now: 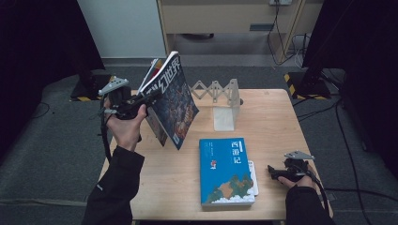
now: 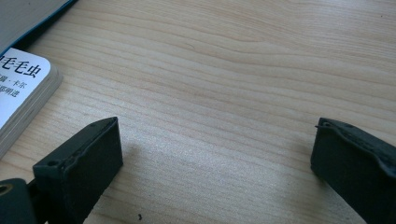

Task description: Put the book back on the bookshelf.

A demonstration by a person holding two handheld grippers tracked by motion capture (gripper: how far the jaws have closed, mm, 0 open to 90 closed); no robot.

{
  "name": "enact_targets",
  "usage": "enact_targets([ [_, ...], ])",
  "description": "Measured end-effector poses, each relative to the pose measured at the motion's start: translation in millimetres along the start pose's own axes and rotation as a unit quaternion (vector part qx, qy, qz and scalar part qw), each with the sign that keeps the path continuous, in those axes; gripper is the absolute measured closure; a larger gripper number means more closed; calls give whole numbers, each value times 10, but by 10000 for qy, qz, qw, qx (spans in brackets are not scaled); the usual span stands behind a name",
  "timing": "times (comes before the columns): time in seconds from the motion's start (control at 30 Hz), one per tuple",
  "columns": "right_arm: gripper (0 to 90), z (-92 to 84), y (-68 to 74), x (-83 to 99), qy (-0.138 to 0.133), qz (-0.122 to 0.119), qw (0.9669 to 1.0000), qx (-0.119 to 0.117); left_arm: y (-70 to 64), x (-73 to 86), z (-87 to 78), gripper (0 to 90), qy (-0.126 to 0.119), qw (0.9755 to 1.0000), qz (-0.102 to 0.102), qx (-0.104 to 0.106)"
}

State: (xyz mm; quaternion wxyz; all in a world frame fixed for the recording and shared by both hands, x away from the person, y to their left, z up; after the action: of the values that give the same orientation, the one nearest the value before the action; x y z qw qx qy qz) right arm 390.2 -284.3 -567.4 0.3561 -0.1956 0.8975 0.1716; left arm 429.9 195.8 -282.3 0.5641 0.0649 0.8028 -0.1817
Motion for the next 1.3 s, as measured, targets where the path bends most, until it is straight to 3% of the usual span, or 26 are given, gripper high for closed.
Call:
enact_targets([
  [0.23, 23, 0, 0, 0, 0, -1, 10000, 1, 116, -109, 82, 823, -101, 9991, 86, -399],
  [0.53, 23, -1, 1, 0, 7, 2, 10000, -7, 263, -176, 135, 823, -137, 9982, -44, -577],
  [0.7, 23, 0, 0, 0, 0, 2, 10000, 1, 266, -173, 41, 822, -74, 9986, -9, -516],
  [0.87, 23, 0, 0, 0, 0, 0, 10000, 1, 258, -170, 9, 822, -60, 9979, 108, -631],
  [1.3, 23, -1, 1, 0, 6, 1, 10000, -7, 276, -217, 256, 823, -303, 9940, 171, -1037],
])
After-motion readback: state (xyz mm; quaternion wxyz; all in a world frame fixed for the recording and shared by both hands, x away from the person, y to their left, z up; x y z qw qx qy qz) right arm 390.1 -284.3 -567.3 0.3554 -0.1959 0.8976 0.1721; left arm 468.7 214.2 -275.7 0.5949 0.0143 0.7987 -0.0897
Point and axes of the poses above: each handheld gripper's, and its own axes: z roughly forward along the jaws, x roughly out of its underside, y roughly to its left, the point moved 4 cm from there along z, roughly forward along the jaws, and after that the axes turned 13 degrees about -x, right-handed, at the moved point
